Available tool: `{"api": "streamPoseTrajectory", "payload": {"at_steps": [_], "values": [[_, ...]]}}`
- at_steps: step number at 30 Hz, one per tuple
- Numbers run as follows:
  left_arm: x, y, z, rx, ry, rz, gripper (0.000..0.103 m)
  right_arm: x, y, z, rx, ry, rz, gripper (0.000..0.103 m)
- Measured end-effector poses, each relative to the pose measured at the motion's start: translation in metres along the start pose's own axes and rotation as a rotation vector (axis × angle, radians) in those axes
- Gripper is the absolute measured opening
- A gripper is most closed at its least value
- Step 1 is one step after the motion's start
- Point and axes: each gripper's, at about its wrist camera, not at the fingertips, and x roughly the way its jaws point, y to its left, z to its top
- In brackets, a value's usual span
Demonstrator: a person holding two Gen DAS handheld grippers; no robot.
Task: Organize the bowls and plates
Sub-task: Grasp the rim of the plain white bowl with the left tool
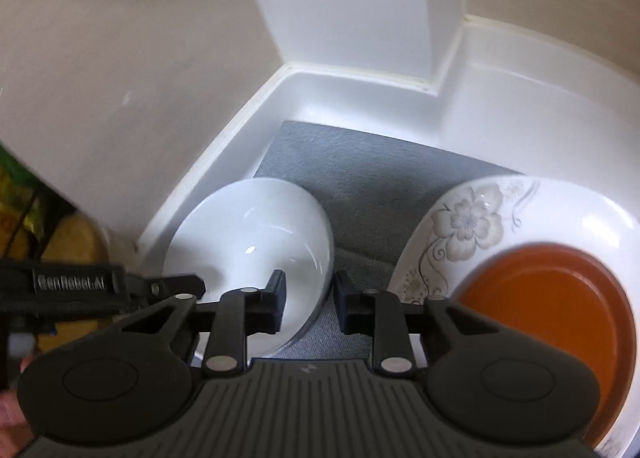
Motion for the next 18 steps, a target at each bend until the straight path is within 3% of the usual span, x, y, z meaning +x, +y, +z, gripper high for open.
{"api": "streamPoseTrajectory", "payload": {"at_steps": [1,6,10,18], "values": [[0.000,-0.003,-0.001,0.022,-0.004,0.021,0.011,-0.001,-0.001,0.000,-0.004,-0.005,0.000,0.013],[-0.001,-0.014,-0.011,0.058,-0.006,0.057,0.010,-0.007,-0.005,-0.004,-0.048,0.016,0.025,0.014],[-0.008,-0.027,-0.021,0.072,-0.023,0.087,0.010,-0.016,-0.015,-0.007,0.017,0.023,0.061,0.014],[-0.040,-0.075,-0.044,0.119,-0.088,0.097,0.010,-0.062,-0.039,-0.012,0.047,-0.028,0.110,0.014]]}}
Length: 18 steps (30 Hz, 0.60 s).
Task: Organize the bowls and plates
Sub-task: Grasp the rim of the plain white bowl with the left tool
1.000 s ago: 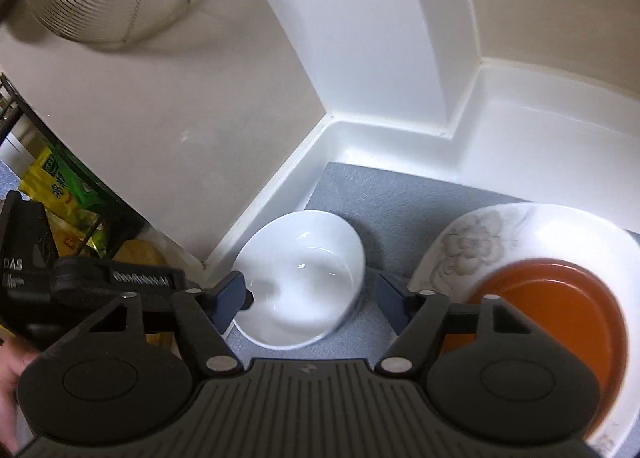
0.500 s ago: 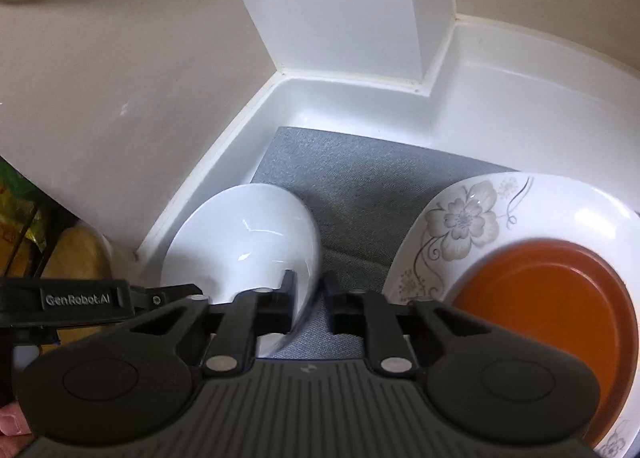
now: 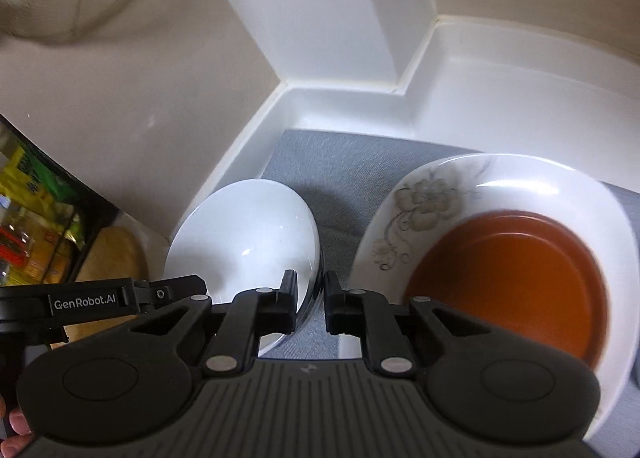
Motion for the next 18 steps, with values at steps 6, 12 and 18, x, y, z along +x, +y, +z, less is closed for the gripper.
{"api": "streamPoseTrajectory", "payload": {"at_steps": [6,12,18], "values": [[-0.023,-0.054,-0.016,0.047,-0.006,-0.030,0.010,-0.061,-0.031,-0.003,0.013,-0.081,-0.005,0.015],[-0.026,-0.132,-0.036,0.137,0.027,-0.079,0.010,-0.129,-0.089,-0.016,0.082,-0.199,-0.027,0.015],[-0.013,-0.215,-0.050,0.263,0.076,-0.099,0.010,-0.180,-0.147,-0.031,0.152,-0.284,-0.078,0.015]]}}
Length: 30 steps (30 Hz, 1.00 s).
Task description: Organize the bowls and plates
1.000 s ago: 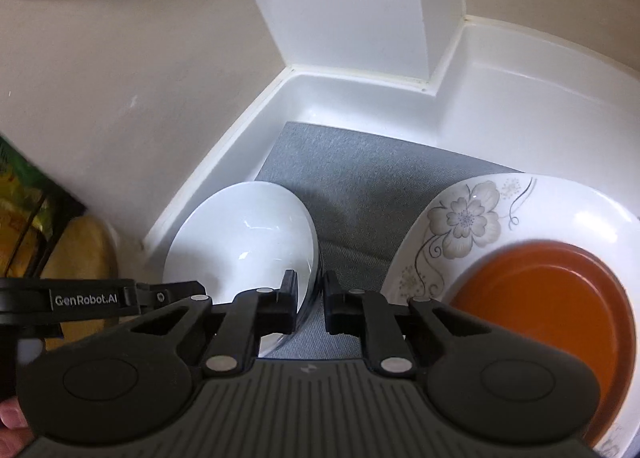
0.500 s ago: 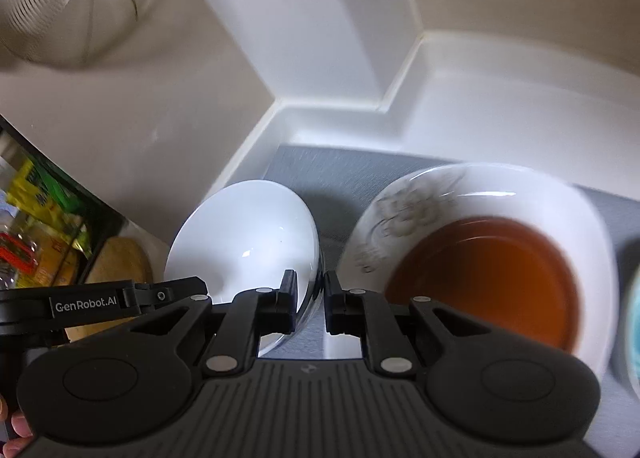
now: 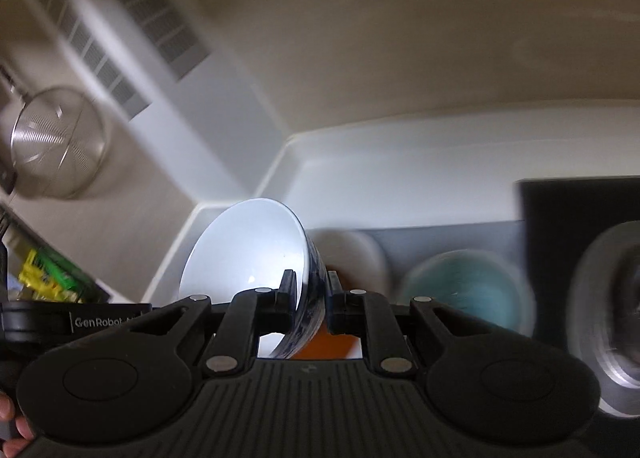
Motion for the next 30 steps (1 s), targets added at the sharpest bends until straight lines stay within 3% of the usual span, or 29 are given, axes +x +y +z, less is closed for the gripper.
{"api": "streamPoseTrajectory", "payload": {"at_steps": [9,14,20,30], "values": [[0.015,-0.061,0.018,0.058,0.078,-0.082,0.010,-0.038,-0.067,0.006,0.118,-0.047,-0.045,0.016],[0.031,-0.081,0.017,0.101,0.101,-0.064,0.010,-0.039,-0.084,0.004,0.134,-0.046,-0.065,0.016],[0.067,-0.069,0.013,0.058,0.216,-0.061,0.010,-0.017,-0.102,-0.010,0.166,-0.009,-0.077,0.016],[0.098,-0.061,0.008,0.086,0.282,0.020,0.010,0.020,-0.101,-0.024,0.123,0.071,-0.125,0.013]]}}
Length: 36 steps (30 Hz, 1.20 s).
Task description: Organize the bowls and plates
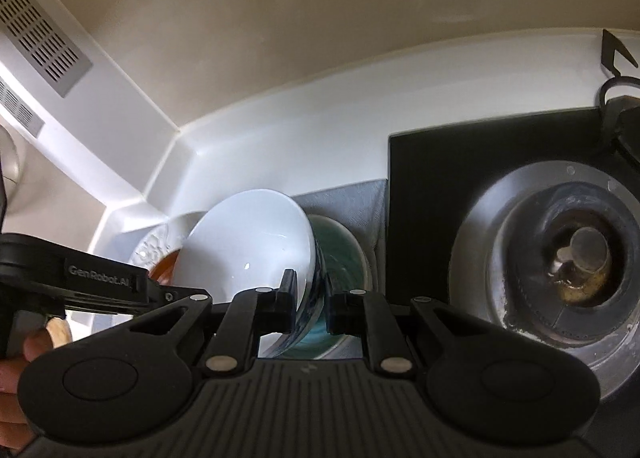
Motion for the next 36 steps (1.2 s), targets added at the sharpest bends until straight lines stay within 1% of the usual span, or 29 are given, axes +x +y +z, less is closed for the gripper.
{"api": "streamPoseTrajectory", "payload": {"at_steps": [2,6,10,13,14,19,21,24,28,30,36], "values": [[0.004,0.000,0.000,0.009,0.011,0.016,0.010,0.005,-0.001,0.000,-0.005,0.010,-0.005,0.013],[0.013,0.001,0.000,-0.008,0.037,0.012,0.010,0.009,0.004,-0.001,-0.056,0.011,-0.047,0.011],[0.019,-0.002,-0.001,-0.003,0.049,0.012,0.011,0.014,0.006,-0.001,-0.082,0.024,-0.085,0.010],[0.020,-0.002,-0.001,0.009,0.045,0.023,0.011,0.016,0.005,0.000,-0.077,0.032,-0.089,0.009],[0.020,-0.001,-0.001,0.010,0.047,0.019,0.011,0.016,0.006,0.000,-0.070,0.038,-0.089,0.009],[0.020,0.008,-0.001,-0.019,0.055,-0.033,0.011,0.019,0.011,0.000,-0.130,0.040,-0.117,0.009],[0.018,0.009,-0.002,-0.018,0.051,-0.030,0.011,0.022,0.014,0.001,-0.151,0.043,-0.130,0.009],[0.021,0.006,-0.002,-0.023,0.049,-0.016,0.012,0.026,0.013,0.004,-0.148,0.050,-0.139,0.008],[0.025,0.007,-0.002,-0.058,0.047,-0.014,0.012,0.027,0.011,0.008,-0.152,0.058,-0.133,0.006],[0.025,0.010,-0.003,-0.078,0.045,-0.021,0.011,0.026,0.006,0.010,-0.128,0.072,-0.115,0.007],[0.026,0.005,-0.004,-0.070,0.028,0.017,0.010,0.023,-0.006,0.021,-0.049,0.141,-0.039,0.014]]}}
